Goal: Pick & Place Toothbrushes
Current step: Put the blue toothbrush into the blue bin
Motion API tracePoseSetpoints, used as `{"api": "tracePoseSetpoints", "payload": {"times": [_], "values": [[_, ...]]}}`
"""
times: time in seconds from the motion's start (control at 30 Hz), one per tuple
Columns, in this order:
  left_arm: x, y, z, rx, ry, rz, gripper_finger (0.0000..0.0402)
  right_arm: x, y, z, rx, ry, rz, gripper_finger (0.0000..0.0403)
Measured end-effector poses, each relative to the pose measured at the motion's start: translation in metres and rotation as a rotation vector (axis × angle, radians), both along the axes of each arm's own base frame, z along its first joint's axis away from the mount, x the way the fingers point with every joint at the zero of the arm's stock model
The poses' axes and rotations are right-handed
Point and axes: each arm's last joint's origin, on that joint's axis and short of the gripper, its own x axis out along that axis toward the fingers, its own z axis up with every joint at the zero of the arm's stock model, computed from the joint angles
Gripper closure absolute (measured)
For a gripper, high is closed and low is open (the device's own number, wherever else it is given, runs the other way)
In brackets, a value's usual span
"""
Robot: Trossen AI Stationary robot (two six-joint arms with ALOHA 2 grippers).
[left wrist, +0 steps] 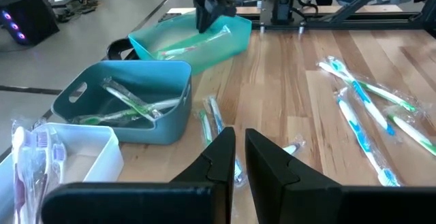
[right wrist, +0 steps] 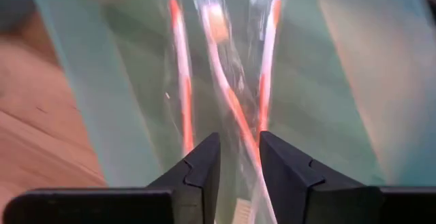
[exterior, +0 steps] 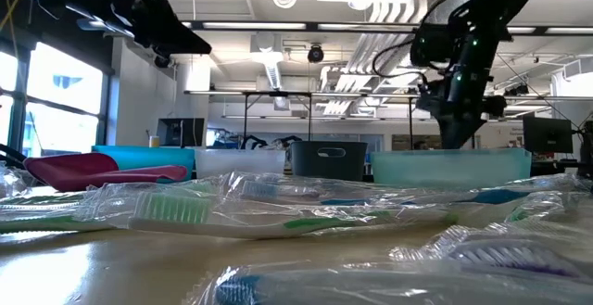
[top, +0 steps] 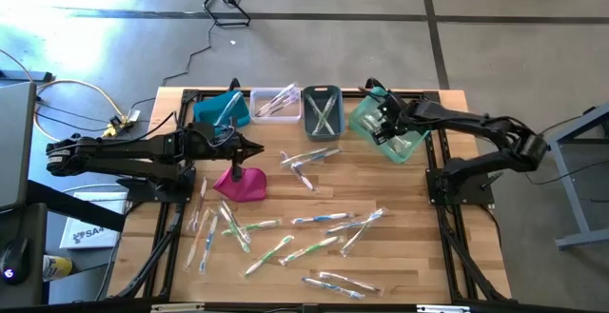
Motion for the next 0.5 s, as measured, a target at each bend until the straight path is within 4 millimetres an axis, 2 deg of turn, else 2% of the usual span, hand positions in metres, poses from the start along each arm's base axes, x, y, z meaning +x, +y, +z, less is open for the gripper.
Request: {"api": "tracePoseSetpoints", "payload": {"times": [0.37,0.5], "values": [[0.0,0.0,0.0,-0.024,-0.005,0.007,0.0373,0.002,0.013,0.047,-0.13,-0.26,0.075,0.0393],[0.0,0.0,0.0,-0.024,-0.006,0.007,0.0373,0.008,0.021,0.057,-0.092,-0.407,0.175,0.0395]]}}
